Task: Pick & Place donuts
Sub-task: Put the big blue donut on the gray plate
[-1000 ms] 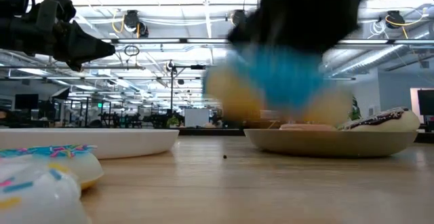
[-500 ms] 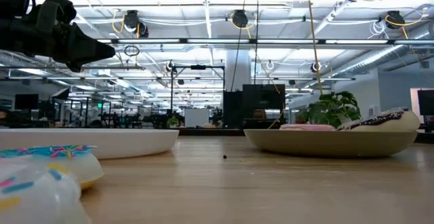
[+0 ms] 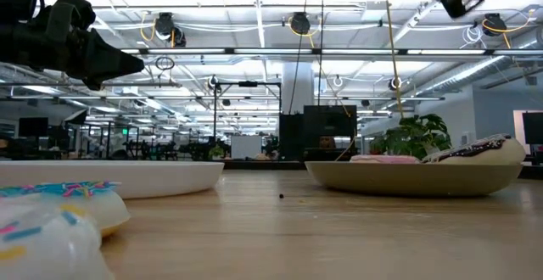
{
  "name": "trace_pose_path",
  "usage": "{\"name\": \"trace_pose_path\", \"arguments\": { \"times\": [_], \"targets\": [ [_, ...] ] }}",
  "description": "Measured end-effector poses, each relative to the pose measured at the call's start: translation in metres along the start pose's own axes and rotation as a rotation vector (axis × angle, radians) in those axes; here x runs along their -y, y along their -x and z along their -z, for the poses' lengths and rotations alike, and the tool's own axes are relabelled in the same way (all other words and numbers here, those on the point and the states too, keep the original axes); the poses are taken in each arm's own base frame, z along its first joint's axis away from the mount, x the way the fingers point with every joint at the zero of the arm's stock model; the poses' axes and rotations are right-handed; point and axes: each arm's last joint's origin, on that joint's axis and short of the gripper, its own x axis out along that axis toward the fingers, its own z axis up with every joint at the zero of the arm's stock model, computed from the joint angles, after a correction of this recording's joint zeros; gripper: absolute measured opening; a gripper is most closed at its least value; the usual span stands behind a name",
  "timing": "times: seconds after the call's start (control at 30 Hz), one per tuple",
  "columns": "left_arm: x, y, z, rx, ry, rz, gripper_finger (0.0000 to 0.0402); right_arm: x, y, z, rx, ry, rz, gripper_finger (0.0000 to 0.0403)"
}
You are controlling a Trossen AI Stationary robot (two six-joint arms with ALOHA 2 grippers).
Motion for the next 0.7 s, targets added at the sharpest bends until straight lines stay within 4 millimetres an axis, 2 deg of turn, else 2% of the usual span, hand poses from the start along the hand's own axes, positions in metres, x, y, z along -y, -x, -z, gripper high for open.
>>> {"name": "trace_pose_path", "arguments": {
  "times": [0.23, 0.5, 0.7],
  "targets": [
    [0.0, 0.0, 0.0, -0.002, 0.0, -0.001, 0.0042, 0.017, 0.014, 0.04, 0.059, -0.008, -0.019, 0.0008],
    [0.0, 0.0, 0.0, -0.002, 0.001, -0.001, 0.0042, 0.031, 0.022, 0.076, 0.16, -0.041, -0.053, 0.0008],
    [0.0, 0.0, 0.0, 0.002, -0.011, -0.004, 0.0042, 0.037, 0.024, 0.092, 0.197, -0.071, -0.065, 0.0008]
  ]
}}
